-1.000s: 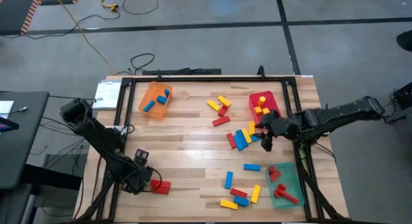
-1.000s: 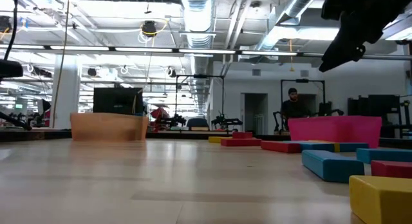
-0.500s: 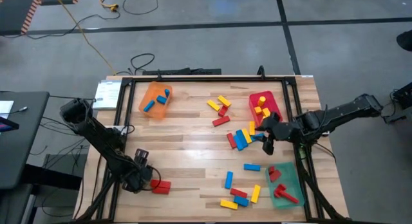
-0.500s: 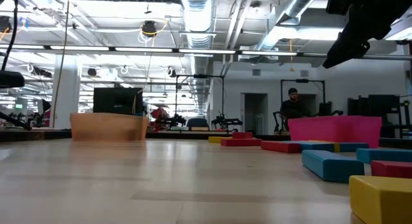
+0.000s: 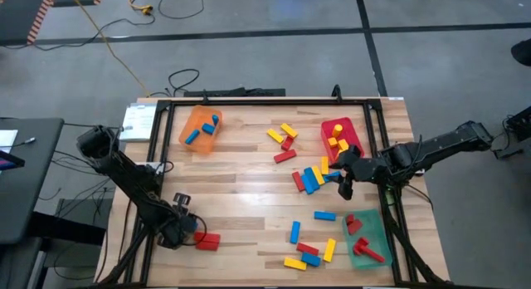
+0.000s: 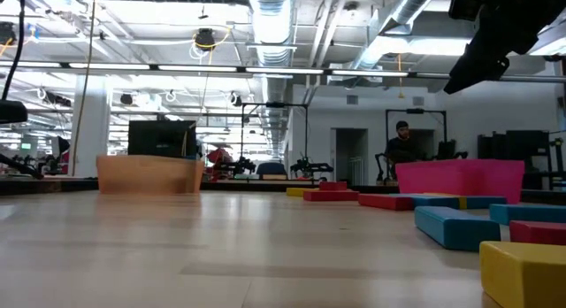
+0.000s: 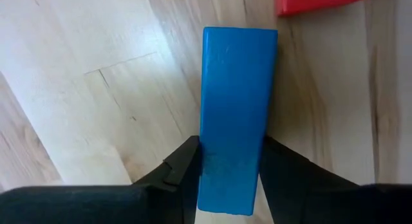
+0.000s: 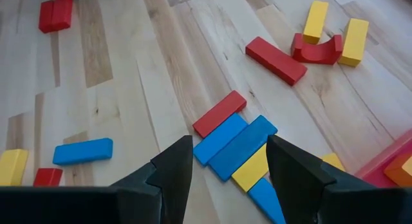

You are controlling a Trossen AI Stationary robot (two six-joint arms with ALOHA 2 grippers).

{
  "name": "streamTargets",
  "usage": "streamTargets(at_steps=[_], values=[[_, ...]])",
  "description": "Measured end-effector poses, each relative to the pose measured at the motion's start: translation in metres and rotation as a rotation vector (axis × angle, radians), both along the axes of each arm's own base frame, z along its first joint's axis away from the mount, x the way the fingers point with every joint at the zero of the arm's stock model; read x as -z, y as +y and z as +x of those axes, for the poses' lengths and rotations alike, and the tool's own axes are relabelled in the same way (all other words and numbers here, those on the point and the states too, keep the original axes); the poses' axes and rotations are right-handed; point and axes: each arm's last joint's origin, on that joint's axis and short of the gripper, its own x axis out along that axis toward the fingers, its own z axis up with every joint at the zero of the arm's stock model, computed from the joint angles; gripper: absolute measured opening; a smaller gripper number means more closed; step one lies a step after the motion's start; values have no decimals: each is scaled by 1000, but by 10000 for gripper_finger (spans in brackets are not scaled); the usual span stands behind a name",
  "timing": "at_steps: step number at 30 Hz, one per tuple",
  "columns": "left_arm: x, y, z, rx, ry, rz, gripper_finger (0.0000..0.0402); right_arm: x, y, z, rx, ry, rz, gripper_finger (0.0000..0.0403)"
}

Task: Sort blocks
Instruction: Put the blue rectangle block into the orange bin

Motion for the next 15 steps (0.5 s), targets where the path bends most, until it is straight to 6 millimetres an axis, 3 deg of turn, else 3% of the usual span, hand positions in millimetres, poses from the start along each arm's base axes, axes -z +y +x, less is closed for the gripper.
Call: streamTargets(at_steps=[15], values=[[-23, 10, 30, -34, -161, 134, 127, 0, 9, -2, -48, -9, -17, 211]])
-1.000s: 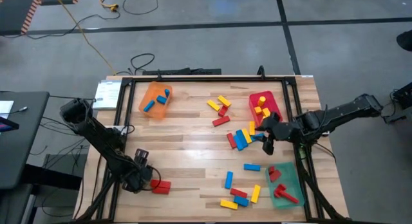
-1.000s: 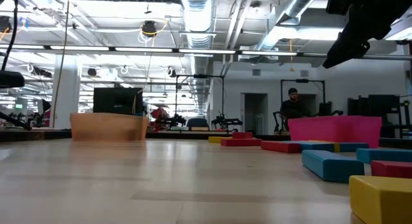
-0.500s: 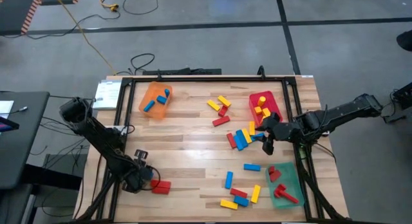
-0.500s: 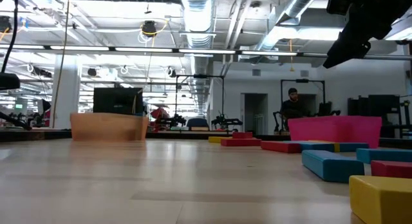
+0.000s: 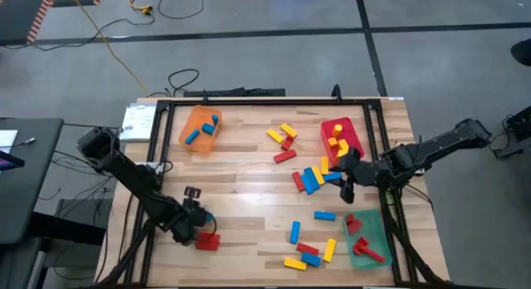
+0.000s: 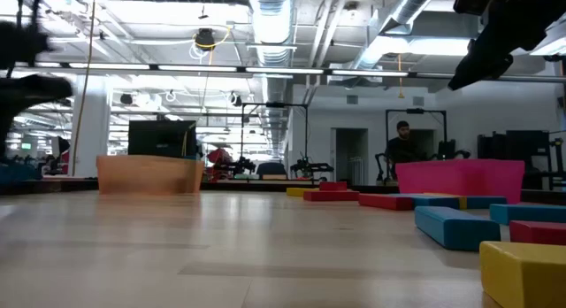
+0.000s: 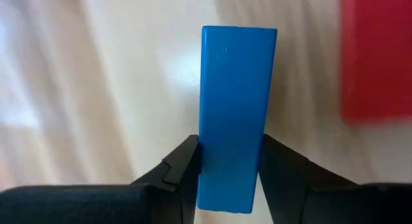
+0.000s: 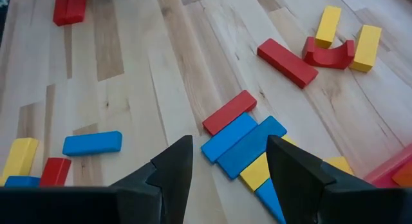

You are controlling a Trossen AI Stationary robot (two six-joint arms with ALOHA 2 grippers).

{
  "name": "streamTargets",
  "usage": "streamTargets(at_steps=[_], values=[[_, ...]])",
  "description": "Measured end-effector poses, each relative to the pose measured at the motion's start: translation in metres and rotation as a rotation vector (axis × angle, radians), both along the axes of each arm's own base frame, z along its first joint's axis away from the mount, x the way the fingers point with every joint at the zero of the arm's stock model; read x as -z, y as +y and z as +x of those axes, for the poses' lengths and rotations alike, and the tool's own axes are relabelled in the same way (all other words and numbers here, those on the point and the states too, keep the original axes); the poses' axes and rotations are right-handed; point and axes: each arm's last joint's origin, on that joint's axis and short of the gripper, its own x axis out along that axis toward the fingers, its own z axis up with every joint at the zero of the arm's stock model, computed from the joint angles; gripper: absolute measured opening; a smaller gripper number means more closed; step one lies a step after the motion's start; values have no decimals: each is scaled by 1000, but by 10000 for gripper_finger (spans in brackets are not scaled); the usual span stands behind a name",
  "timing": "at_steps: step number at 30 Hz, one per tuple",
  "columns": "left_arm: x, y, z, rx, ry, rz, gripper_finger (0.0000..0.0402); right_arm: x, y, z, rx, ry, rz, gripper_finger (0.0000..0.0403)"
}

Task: Sort blocks
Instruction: Put the blue rectangle block into the orange bin

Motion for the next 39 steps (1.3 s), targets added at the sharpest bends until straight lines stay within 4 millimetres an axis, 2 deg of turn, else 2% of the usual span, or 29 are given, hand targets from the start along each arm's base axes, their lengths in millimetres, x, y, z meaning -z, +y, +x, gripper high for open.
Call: streamTargets(at_steps=[11, 28, 33, 39], values=[[-10, 35, 43, -69, -241, 203, 127, -4, 10, 0, -41, -52, 10, 211], [-31, 118, 105, -248, -516, 301, 126, -6, 22, -4, -81, -90, -10, 211], [-46, 150, 109, -330, -596, 336, 126, -6, 25, -5, -84, -104, -25, 211], [-75, 186, 96, -430, -699, 347, 126, -3, 30, -4, -98, -92, -44, 211]])
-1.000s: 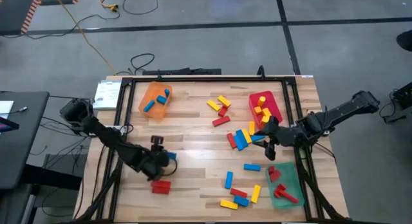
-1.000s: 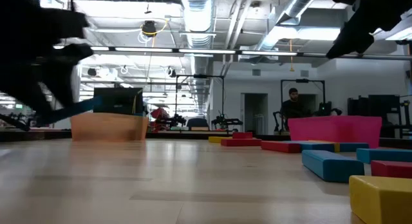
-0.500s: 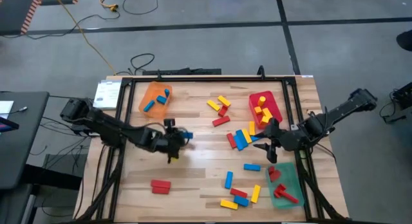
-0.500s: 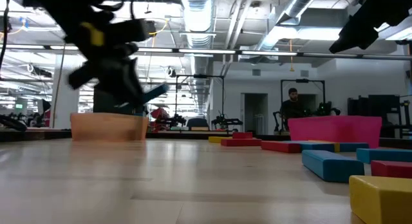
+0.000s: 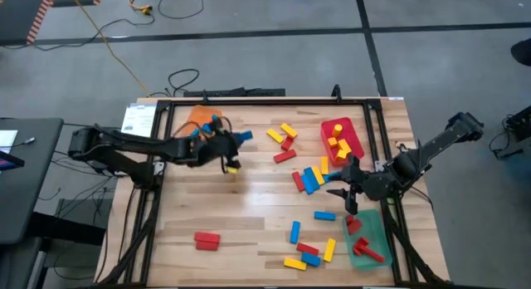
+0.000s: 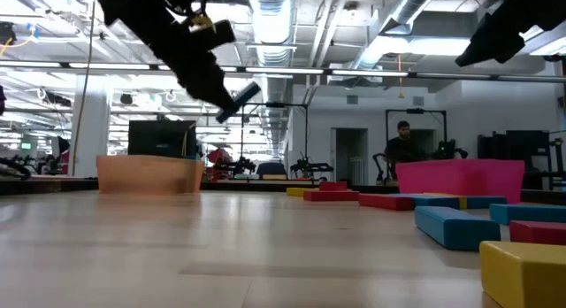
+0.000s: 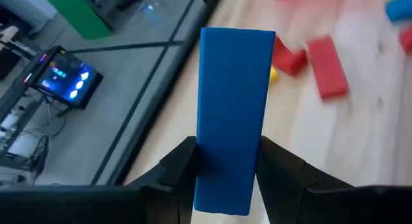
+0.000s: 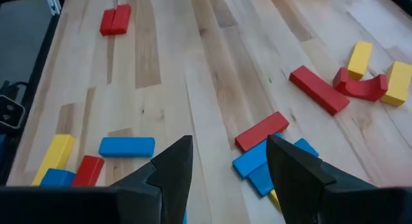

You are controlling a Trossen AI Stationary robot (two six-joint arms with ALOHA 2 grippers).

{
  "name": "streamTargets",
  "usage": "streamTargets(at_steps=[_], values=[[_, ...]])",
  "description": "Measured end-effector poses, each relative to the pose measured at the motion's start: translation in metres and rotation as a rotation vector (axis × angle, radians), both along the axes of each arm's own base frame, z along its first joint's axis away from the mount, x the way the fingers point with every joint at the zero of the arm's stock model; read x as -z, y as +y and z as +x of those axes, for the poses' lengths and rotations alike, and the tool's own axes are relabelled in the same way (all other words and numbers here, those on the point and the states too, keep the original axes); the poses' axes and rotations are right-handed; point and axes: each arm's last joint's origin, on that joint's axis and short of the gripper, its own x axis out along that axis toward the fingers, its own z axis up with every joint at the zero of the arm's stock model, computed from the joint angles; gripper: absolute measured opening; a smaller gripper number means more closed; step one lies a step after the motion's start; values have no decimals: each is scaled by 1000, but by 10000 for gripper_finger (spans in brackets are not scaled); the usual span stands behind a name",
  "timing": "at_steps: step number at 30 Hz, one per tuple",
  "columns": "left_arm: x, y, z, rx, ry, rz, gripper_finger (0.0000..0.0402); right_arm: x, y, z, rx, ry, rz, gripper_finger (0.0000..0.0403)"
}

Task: Sort blocks
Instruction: Put the blue rectangle block into the orange bin

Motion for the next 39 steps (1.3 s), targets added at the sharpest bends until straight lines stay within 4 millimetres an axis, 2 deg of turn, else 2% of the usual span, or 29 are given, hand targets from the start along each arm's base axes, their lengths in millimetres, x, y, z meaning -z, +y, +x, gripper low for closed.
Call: streamTargets(at_steps=[7, 14, 21, 31, 39], values=[[-34, 25, -24, -57, -155, 4, 126, 12, 7, 11, -2, 56, -37, 211], [-46, 40, -47, -130, -175, -5, 126, 18, 13, 14, -23, 87, -60, 211], [-36, 55, -65, -251, -72, -71, 126, 14, 23, 15, -87, 29, -55, 211], [-26, 70, -79, -355, -5, -143, 126, 3, 38, 16, -206, -98, -68, 211], [4, 82, -94, -424, 25, -237, 126, 2, 43, 13, -238, -107, -63, 211]])
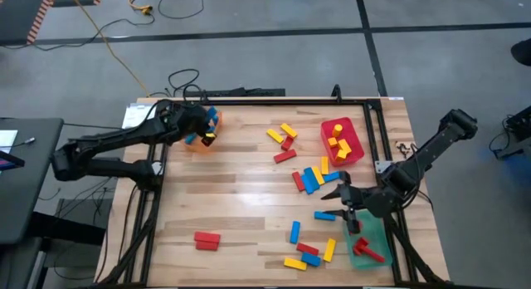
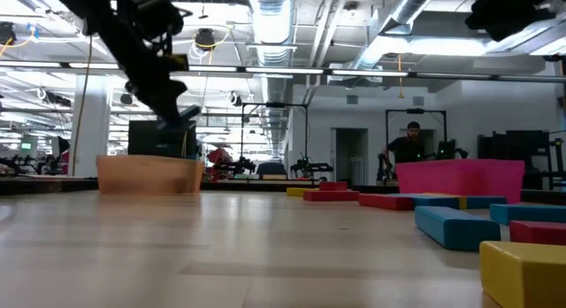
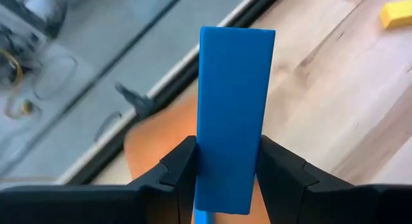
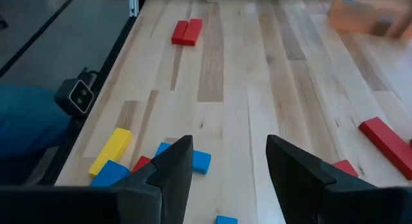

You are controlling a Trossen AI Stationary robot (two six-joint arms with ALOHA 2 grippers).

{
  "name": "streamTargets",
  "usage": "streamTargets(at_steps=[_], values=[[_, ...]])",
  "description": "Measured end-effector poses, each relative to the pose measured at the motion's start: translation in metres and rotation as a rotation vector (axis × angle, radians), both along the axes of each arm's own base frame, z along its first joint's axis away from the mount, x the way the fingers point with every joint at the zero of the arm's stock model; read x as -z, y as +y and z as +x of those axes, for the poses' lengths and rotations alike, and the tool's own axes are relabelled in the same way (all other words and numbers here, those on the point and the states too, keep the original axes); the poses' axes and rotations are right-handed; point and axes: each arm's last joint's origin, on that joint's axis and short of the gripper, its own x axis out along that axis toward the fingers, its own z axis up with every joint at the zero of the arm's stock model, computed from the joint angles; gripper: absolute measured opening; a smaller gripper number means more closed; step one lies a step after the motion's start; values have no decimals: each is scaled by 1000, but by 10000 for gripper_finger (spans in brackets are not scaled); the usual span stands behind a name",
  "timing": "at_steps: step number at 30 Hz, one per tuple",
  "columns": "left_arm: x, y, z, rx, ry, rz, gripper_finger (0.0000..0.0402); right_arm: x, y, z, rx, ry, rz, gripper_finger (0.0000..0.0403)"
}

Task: Sort blocks
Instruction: Put the blue rectangle block into the orange bin

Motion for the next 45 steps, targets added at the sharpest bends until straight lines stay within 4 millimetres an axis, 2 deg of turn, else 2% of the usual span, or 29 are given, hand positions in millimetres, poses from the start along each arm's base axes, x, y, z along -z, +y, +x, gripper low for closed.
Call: streamTargets(at_steps=[16, 29, 40, 45], values=[[44, 14, -30, -99, -50, -246, 132, 0, 0, 0, 3, 2, -4, 211], [53, 12, -36, -98, -59, -322, 135, 0, 0, 0, 7, 0, -6, 211], [53, 13, -36, -98, -61, -319, 214, 0, 0, 0, 7, -1, -6, 211], [51, 14, -34, -95, -81, -301, 237, 0, -1, 0, 16, -4, -10, 211]])
